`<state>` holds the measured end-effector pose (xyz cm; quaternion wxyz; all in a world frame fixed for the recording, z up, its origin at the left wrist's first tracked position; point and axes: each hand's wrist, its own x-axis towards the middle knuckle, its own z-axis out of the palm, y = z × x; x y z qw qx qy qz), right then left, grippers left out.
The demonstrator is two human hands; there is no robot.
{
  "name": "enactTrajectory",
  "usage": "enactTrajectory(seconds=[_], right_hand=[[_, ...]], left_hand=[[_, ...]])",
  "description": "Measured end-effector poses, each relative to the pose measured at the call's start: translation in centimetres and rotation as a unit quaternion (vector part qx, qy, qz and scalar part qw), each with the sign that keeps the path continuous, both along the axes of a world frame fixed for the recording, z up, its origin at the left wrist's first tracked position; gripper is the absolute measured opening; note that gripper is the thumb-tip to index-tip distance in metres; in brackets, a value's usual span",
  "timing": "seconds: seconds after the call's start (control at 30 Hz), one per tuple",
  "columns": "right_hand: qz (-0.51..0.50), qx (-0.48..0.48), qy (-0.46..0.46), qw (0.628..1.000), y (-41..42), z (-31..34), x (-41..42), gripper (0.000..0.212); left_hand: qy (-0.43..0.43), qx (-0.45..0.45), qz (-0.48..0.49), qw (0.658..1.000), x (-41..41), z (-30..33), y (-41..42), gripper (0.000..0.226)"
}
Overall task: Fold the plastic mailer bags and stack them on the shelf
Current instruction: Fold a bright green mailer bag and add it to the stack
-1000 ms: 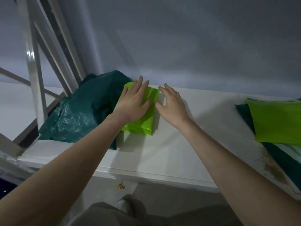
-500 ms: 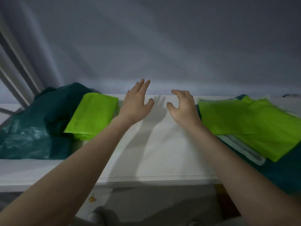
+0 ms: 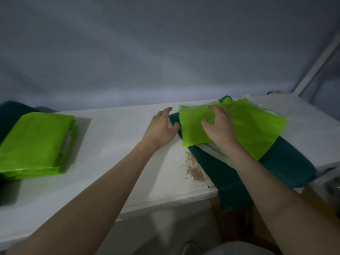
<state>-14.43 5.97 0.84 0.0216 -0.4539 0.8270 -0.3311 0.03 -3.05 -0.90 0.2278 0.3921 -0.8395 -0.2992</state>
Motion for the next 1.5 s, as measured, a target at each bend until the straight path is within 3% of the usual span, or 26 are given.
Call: enactTrajectory(seconds=[0.27,0.53,0.73,0.9,1.03,1.17,1.5], right_hand=[[-0.057,0.04,-0.028,0.997,0.6,-2.5,-4.5,0.055],[-0.098,0.061,-0.012,0.993,-0.1,-3.3,-5.7,0.055],[-0.103,0.019,-0.061,0.993,-0.3,-3.2,-5.8,0.054],[-0.088,-0.047,-0.133,0.986,-0.6,-2.5,-4.9,0.058],[-0.063,-0.098,-0.153,0.981,-0.9,-1.8,-3.3,0.054],[-0.031,-0.111,-0.191,0.975,-0.9,-1.3,-1.2,0.051],[0.034,0.015,-0.247,0.968,0.5,-3.2,3.4,0.053]], left_hand=[[-0.011,0.108,-0.007,0.994,-4.7,-2.9,-0.3,0.057],[0.048,0.23,0.033,0.972,-6.8,-3.9,-0.8,0.059],[0.193,0.344,0.108,0.912,-7.1,-3.1,-0.9,0.059],[0.305,0.42,0.124,0.845,-6.4,-1.7,-0.8,0.036],[0.34,0.421,0.098,0.835,-4.7,0.0,-0.8,0.037],[0.34,0.359,0.101,0.864,-2.4,1.4,-0.9,0.03],[0.359,0.321,0.135,0.866,3.1,0.4,-0.5,0.029]])
